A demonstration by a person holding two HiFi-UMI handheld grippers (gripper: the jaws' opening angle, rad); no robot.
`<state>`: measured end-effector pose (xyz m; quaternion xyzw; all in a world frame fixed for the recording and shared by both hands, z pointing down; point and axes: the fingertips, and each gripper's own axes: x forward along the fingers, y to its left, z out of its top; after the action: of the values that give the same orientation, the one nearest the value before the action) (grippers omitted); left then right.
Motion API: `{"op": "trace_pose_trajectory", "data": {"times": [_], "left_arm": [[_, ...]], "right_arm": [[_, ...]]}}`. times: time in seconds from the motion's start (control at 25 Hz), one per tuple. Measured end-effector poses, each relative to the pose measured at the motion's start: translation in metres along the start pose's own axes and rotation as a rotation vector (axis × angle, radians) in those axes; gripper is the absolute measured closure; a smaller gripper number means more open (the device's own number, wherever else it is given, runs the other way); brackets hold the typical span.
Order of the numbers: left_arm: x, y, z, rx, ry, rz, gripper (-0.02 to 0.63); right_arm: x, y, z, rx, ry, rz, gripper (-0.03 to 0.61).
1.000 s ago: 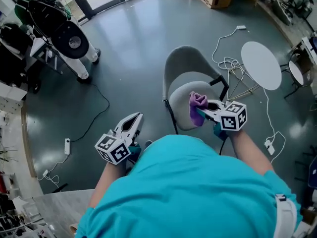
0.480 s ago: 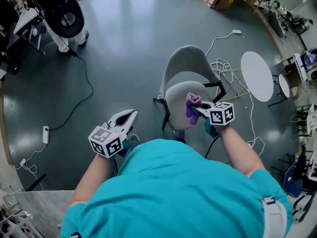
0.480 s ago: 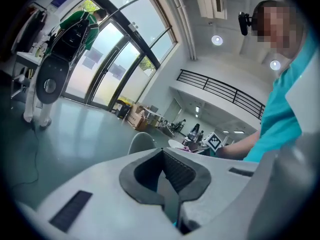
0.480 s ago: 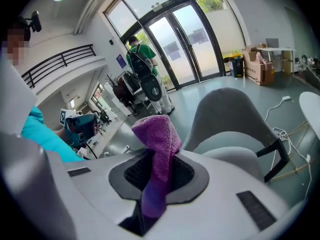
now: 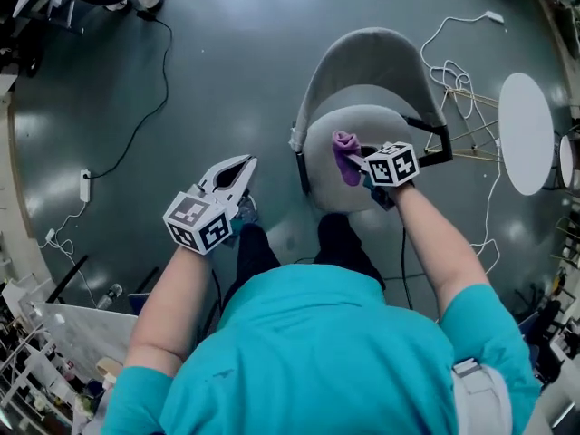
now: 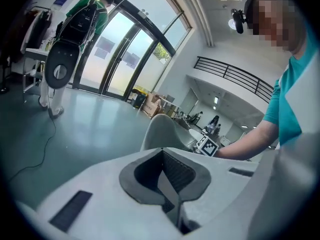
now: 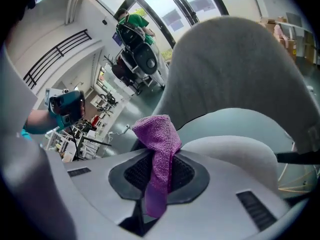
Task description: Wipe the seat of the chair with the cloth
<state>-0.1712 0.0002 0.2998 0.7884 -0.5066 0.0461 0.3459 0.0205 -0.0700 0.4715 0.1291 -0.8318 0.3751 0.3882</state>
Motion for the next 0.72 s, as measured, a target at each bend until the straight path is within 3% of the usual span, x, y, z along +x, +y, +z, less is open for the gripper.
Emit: {"op": "trace_pose_trajectory", "data": {"times": [0.16, 0.36, 0.52, 0.72], "left_arm": [[0.036, 0.037, -0.036, -0.047, 0.032, 0.003, 0.611], [0.076, 0.082, -0.069, -0.073, 0.063, -0.028, 0.611], [0.099, 0.102, -0.079, -0.076, 0.066, -0.053, 0.611], [0.108, 0.117, -0.088, -0.125, 0.057, -0.061, 0.611]], "right_arm": [[0.081, -0.021, -0.013, 0.003, 0.069, 0.019, 0.52], [0.172, -0.058, -0.021, 0.073, 0.106, -0.026, 0.52], [0.212, -0.071, -0.022, 0.1, 0.094, -0.057, 0.52], [0.233, -0.083, -0.021, 0.041, 0.083, -0.134, 0.52]]}}
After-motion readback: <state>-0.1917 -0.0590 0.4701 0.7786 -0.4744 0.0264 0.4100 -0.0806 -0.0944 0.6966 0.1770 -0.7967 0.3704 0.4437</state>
